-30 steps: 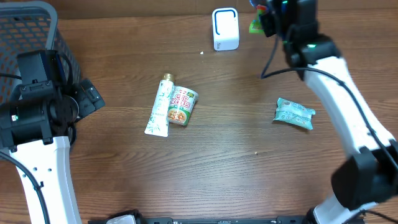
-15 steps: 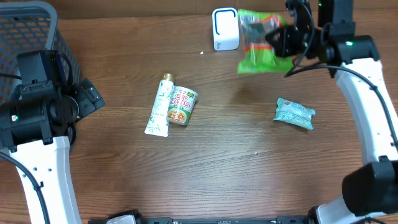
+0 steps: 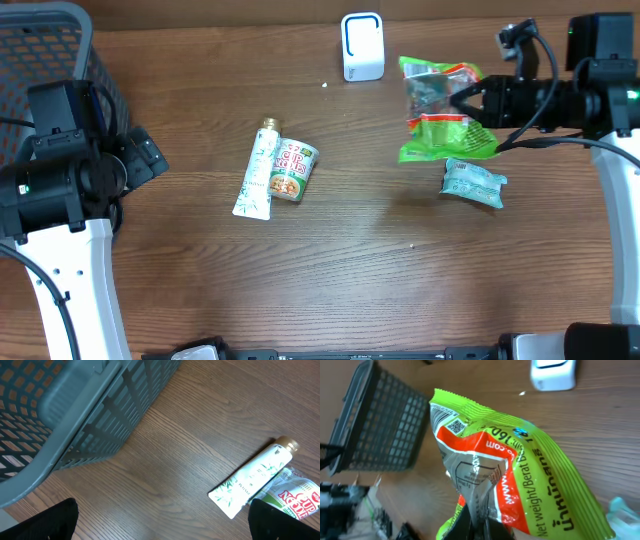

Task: Scan the item barcode
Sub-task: 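Carry the snack bag right and set it down on the table, then move the right gripper to the Cup Noodles cup and grasp it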

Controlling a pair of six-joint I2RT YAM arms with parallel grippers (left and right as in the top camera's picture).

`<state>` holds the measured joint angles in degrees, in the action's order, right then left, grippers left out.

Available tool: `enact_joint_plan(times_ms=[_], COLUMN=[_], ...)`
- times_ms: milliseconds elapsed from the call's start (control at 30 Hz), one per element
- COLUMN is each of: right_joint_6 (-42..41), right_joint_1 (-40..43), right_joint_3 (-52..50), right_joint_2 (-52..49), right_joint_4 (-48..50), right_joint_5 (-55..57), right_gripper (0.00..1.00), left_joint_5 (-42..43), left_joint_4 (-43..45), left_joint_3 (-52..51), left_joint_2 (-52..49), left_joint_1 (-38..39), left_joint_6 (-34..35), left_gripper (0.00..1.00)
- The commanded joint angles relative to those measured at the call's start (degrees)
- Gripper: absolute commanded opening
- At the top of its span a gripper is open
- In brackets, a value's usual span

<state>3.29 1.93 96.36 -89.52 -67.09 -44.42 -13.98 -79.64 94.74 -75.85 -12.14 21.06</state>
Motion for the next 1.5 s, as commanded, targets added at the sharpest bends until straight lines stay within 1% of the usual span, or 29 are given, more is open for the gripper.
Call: enact_joint_plan(times_ms=[0,100,233,400,533,667,700,733,767,800,900,1067,1167,1300,1400,1467], right_joint_6=[-4.0,-12.35,-18.36,-19.91,-19.89,-19.82,-19.8,-19.8,-19.8,-19.78,-19.85,-19.56,-19.15,-18.12,-18.53,-20.28], right_joint_1=[5.84,10.84,17.03,22.53,25.35,26.12,26.1,26.1,26.1,26.1,26.12,25.83,23.37,15.58,6.95,0.9], right_joint_3=[-2.1,-6.14,-12.74,-21.62,-27.65,-29.18,-29.18,-29.18,-29.18,-29.18,-28.44,-21.49,-15.72,-10.21,-9.66,-9.68], right_joint_2=[0.83,0.79,0.61,-0.7,-2.34,-5.05,-5.64,-6.05,-6.4,-6.43,-6.27,-6.27,-6.27,-6.27,-6.34,-6.86], right_joint_4=[1.92,6.47,12.13,19.19,25.05,26.97,26.99,27.02,27.1,27.23,27.54,21.81,17.66,14.84,16.7,18.78], right_joint_5=[5.33,14.36,21.09,25.51,27.28,27.56,27.78,27.91,27.89,27.89,27.5,18.05,15.32,15.39,15.39,15.41], right_gripper=[0.04,0.04,0.04,0.04,0.04,0.05,0.09,0.17,0.28,0.51,1.0,1.0,1.0,1.0,1.0,1.0], left_joint_5=[0.04,0.04,0.04,0.04,0.04,0.04,0.04,0.04,0.07,0.04,0.07,0.04,0.04,0.04,0.04,0.04], left_joint_4=[0.15,0.17,0.17,0.15,0.15,0.17,0.17,0.17,0.17,0.17,0.17,0.17,0.17,0.17,0.15,0.17], left_joint_3=[-0.07,-0.07,-0.07,-0.07,-0.07,-0.07,-0.07,-0.07,-0.07,-0.07,-0.07,-0.07,-0.07,-0.07,-0.07,-0.07], left_joint_2=[0.33,0.33,0.33,0.33,0.33,0.33,0.33,0.33,0.33,0.33,0.33,0.33,0.33,0.33,0.33,0.33], left_joint_1=[-0.17,-0.17,-0.17,-0.17,-0.17,-0.17,-0.17,-0.17,-0.17,-0.17,-0.17,-0.17,-0.17,-0.17,-0.17,-0.17], left_joint_6=[0.83,0.81,0.83,0.81,0.83,0.81,0.81,0.83,0.81,0.83,0.81,0.81,0.83,0.81,0.81,0.83], left_gripper=[1.0,1.0,1.0,1.0,1.0,1.0,1.0,1.0,0.99,1.0,1.0,1.0,1.0,1.0,1.0,1.0])
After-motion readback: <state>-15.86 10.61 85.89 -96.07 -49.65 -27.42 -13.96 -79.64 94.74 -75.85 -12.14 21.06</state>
